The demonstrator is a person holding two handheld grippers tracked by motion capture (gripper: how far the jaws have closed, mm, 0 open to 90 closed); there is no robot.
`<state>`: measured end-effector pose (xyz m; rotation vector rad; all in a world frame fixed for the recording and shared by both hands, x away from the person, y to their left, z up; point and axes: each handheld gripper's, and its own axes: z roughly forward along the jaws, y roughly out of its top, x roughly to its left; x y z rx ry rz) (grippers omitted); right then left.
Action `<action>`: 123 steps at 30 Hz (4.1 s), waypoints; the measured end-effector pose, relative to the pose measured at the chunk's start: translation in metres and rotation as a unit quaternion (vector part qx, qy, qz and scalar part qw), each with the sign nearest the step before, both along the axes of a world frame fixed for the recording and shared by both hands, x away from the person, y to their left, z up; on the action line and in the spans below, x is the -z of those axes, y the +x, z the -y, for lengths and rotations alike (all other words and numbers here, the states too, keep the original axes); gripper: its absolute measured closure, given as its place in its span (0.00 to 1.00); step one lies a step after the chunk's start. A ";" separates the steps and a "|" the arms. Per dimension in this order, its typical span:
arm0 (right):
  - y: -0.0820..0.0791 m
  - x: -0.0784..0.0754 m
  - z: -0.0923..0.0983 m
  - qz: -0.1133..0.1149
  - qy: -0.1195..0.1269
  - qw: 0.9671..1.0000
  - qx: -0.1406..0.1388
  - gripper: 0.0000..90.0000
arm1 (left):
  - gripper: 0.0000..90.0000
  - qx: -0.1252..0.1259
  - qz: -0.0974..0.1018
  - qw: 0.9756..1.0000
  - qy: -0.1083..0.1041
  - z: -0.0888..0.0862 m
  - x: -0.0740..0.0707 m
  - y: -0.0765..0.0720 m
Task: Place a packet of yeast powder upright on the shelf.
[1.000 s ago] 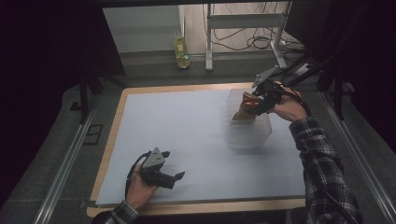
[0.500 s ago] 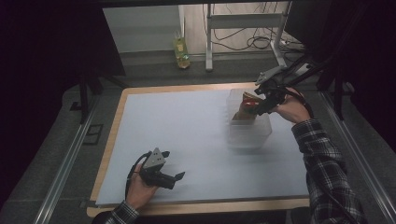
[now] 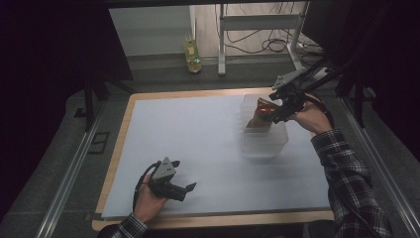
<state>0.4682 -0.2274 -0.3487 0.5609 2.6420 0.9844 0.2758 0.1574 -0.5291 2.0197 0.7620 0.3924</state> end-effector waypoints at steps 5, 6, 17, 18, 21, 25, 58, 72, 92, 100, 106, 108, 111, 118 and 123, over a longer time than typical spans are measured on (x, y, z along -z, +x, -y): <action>-0.007 -0.001 -0.001 0.001 0.005 1.000 0.002 0.07 | 0.03 -0.001 0.001 1.000 0.000 0.000 0.000 0.000; -0.009 -0.001 -0.001 0.000 0.006 1.000 0.003 0.07 | 0.03 -0.001 0.001 1.000 0.000 0.000 0.000 0.000; -0.024 0.000 -0.001 -0.002 0.019 1.000 0.003 0.06 | 0.03 -0.002 0.002 1.000 0.000 0.000 0.000 0.000; -0.024 0.000 -0.001 -0.002 0.021 1.000 0.002 0.06 | 0.03 -0.001 0.002 1.000 0.000 0.001 0.000 0.000; -0.028 0.001 0.001 -0.003 0.022 1.000 0.004 0.06 | 0.03 -0.001 0.001 1.000 -0.001 0.000 0.000 0.000; -0.032 0.002 0.002 -0.003 0.024 1.000 0.002 0.06 | 0.03 -0.002 0.000 1.000 -0.004 0.000 0.000 0.000; -0.080 0.020 0.012 0.000 0.047 0.999 0.009 0.02 | 0.03 -0.004 0.005 1.000 -0.003 0.000 0.000 -0.001; -0.101 0.030 0.012 0.022 0.045 0.999 0.004 0.02 | 0.03 -0.006 0.005 1.000 -0.003 -0.001 -0.001 -0.002; -0.120 0.055 0.015 0.012 0.062 0.998 0.012 0.02 | 0.03 -0.007 0.004 1.000 -0.002 0.000 -0.001 -0.002; -0.128 0.063 0.015 0.006 0.061 0.998 0.012 0.01 | 0.03 -0.006 0.003 1.000 0.000 0.000 -0.001 -0.002; -0.134 0.069 0.017 0.002 0.063 0.998 0.012 0.00 | 0.03 -0.006 0.002 1.000 -0.001 0.000 -0.001 -0.002; -0.136 0.070 0.017 0.002 0.063 0.998 0.013 0.00 | 0.02 -0.007 0.001 1.000 -0.001 0.000 0.000 -0.002; -0.140 0.073 0.018 0.001 0.066 0.998 0.015 0.00 | 0.02 -0.008 0.001 1.000 -0.002 0.000 0.000 -0.002; -0.147 0.079 0.020 -0.002 0.070 0.997 0.019 0.00 | 0.02 -0.009 0.003 1.000 -0.001 0.000 0.000 -0.002; -0.152 0.082 0.020 0.000 0.071 0.997 0.019 0.00 | 0.02 -0.009 0.003 1.000 0.001 0.000 0.000 -0.002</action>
